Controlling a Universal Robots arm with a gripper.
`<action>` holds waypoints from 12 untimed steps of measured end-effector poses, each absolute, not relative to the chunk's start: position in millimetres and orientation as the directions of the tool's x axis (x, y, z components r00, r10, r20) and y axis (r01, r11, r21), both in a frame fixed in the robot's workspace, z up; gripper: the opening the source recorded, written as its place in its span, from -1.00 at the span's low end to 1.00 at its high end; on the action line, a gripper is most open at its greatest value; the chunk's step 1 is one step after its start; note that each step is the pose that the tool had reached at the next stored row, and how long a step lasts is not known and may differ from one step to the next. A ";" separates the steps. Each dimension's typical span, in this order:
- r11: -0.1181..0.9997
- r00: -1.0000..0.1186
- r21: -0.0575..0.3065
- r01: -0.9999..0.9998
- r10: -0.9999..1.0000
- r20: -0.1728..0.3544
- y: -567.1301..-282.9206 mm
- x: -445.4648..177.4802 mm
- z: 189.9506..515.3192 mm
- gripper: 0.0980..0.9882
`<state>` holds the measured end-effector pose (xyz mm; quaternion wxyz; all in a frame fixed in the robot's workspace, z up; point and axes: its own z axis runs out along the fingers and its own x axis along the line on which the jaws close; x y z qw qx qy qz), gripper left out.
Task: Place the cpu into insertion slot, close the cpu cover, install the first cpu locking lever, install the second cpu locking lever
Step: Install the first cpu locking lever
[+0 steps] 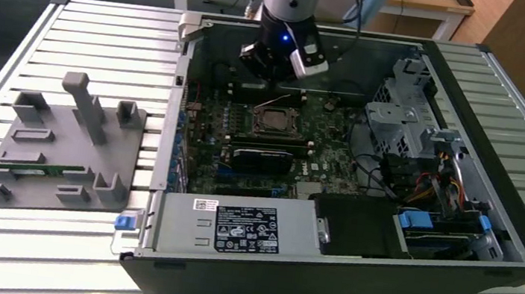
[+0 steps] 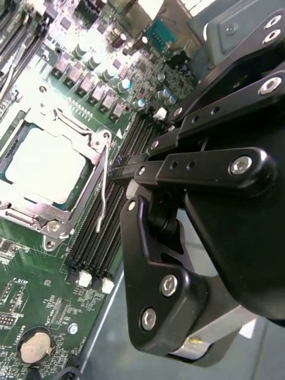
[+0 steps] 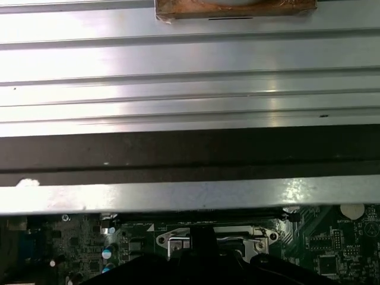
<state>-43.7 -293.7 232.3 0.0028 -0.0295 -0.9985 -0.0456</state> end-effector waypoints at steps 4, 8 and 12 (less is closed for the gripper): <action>0.994 -0.998 0.091 0.059 0.059 0.008 -292.9 -40.0 229.8 -0.98; 0.994 -0.998 0.091 0.059 0.059 0.008 -292.1 -36.8 227.5 -0.98; 0.994 -0.998 0.091 0.059 0.059 0.008 -291.2 -34.3 225.1 -0.98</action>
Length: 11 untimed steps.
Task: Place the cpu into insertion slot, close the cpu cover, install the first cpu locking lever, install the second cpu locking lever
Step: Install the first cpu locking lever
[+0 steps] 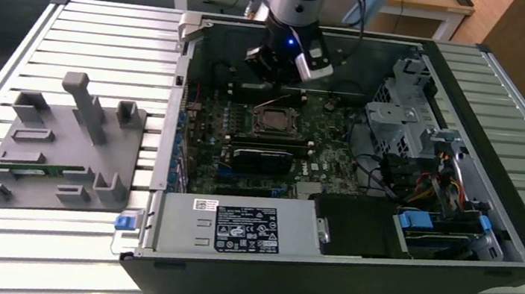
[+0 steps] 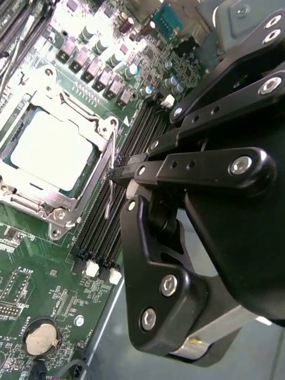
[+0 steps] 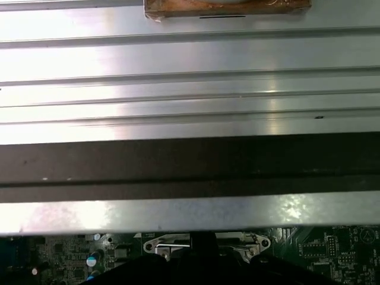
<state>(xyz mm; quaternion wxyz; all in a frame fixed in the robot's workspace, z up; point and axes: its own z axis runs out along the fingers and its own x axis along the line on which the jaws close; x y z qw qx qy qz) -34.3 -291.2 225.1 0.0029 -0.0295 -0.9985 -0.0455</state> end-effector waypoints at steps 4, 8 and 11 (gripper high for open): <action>0.994 -0.998 0.091 0.059 0.059 0.008 -290.2 -30.9 223.4 -0.98; 0.994 -0.998 0.091 0.059 0.059 0.009 -289.2 -27.7 222.2 -0.98; 0.994 -0.998 0.091 0.059 0.059 0.009 -288.7 -24.5 221.3 -0.98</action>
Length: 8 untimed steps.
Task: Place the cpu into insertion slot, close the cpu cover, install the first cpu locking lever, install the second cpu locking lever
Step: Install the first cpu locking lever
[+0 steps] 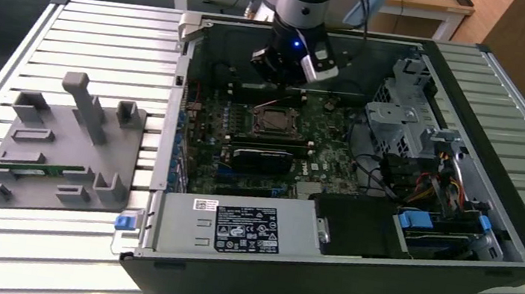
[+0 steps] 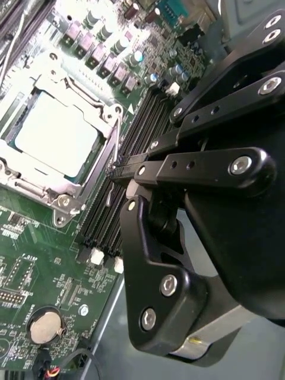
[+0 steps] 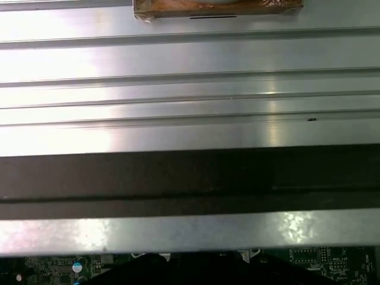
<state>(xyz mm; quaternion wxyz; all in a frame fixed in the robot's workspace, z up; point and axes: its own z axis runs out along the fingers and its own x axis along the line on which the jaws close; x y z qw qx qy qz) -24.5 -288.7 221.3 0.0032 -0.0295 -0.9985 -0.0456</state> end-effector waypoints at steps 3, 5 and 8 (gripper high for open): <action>0.994 -0.998 0.091 0.059 0.059 0.010 -288.5 -21.3 219.9 -0.98; 0.994 -0.998 0.091 0.059 0.059 0.010 -288.6 -19.6 218.4 -0.98; 0.994 -0.998 0.091 0.059 0.059 0.011 -288.6 -17.9 215.4 -0.98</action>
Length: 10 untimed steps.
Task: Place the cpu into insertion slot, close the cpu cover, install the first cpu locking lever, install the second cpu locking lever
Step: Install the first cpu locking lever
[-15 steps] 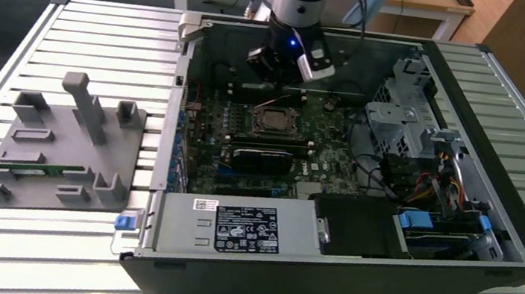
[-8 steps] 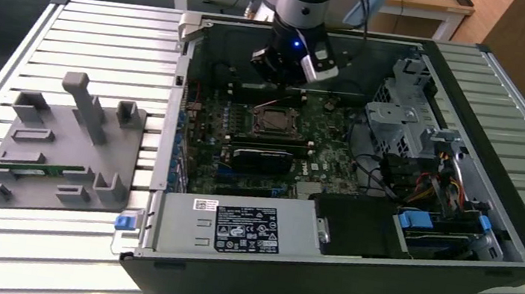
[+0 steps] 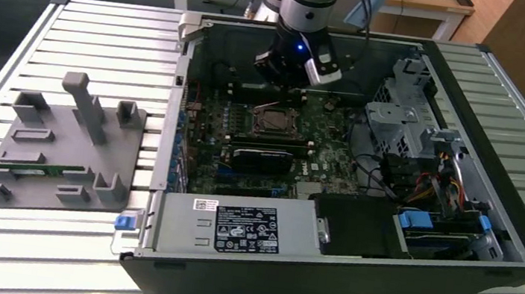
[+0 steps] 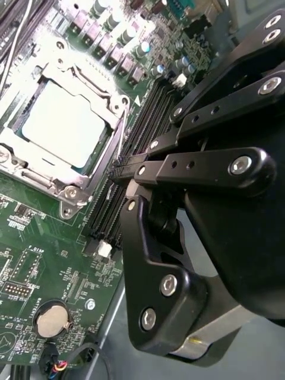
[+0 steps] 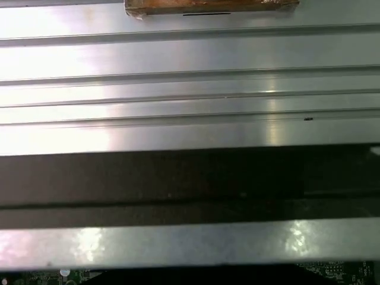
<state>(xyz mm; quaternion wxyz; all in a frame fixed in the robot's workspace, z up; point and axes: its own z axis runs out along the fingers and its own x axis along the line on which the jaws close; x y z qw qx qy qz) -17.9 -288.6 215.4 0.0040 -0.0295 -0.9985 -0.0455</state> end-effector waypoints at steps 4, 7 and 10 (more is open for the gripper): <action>0.994 -0.998 0.091 0.059 0.059 0.011 -288.6 -16.8 210.6 -0.98; 0.994 -0.998 0.090 0.060 0.059 0.011 -288.6 -16.3 207.9 -0.98; 0.994 -0.998 0.087 0.059 0.059 0.011 -288.6 -15.9 205.4 -0.98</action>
